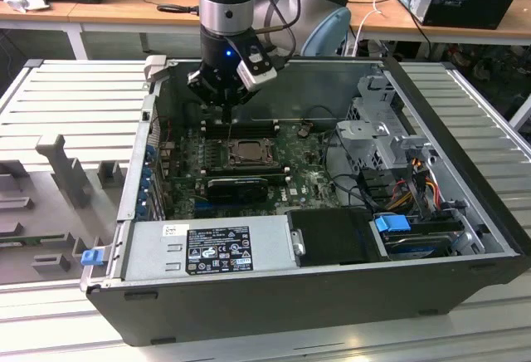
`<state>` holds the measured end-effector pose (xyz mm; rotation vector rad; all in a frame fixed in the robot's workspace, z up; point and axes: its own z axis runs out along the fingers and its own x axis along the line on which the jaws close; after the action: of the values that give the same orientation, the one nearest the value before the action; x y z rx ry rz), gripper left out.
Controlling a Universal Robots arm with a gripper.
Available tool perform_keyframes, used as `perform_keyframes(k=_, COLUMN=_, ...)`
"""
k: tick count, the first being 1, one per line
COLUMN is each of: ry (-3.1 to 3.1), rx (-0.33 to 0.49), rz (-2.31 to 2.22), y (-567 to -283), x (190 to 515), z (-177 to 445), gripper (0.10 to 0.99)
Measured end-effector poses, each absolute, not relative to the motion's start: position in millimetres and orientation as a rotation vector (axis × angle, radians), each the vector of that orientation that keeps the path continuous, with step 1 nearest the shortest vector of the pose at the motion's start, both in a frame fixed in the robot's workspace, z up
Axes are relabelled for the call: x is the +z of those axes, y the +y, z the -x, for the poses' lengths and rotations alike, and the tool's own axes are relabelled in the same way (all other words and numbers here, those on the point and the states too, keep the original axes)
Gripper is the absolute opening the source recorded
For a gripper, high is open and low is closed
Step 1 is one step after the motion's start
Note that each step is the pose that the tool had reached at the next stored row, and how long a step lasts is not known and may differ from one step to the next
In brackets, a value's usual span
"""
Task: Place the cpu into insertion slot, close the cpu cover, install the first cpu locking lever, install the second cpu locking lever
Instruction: 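Install the first cpu locking lever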
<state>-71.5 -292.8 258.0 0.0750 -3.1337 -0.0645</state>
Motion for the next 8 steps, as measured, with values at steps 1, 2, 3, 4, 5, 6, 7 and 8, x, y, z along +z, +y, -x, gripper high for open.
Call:
perform_keyframes(k=1, ry=-3.134, rx=-0.065, rz=-0.075, y=-293, x=258, z=69, gripper=0.106)
perform_keyframes(k=2, ry=-3.134, rx=-0.065, rz=-0.075, y=-293, x=257, z=64, gripper=0.106)
perform_keyframes(k=3, ry=-3.134, rx=-0.065, rz=-0.075, y=-293, x=257, z=61, gripper=0.106)
perform_keyframes(k=4, ry=-3.134, rx=-0.066, rz=-0.076, y=-293, x=257, z=55, gripper=0.106)
perform_keyframes(k=5, ry=-3.134, rx=-0.07, rz=-0.075, y=-293, x=257, z=53, gripper=0.106)
perform_keyframes(k=6, ry=-3.134, rx=-0.085, rz=-0.075, y=-293, x=257, z=51, gripper=0.106)
perform_keyframes(k=7, ry=-3.133, rx=-0.113, rz=-0.075, y=-293, x=257, z=51, gripper=0.106)
perform_keyframes(k=8, ry=-3.132, rx=-0.139, rz=-0.075, y=-293, x=257, z=50, gripper=0.106)
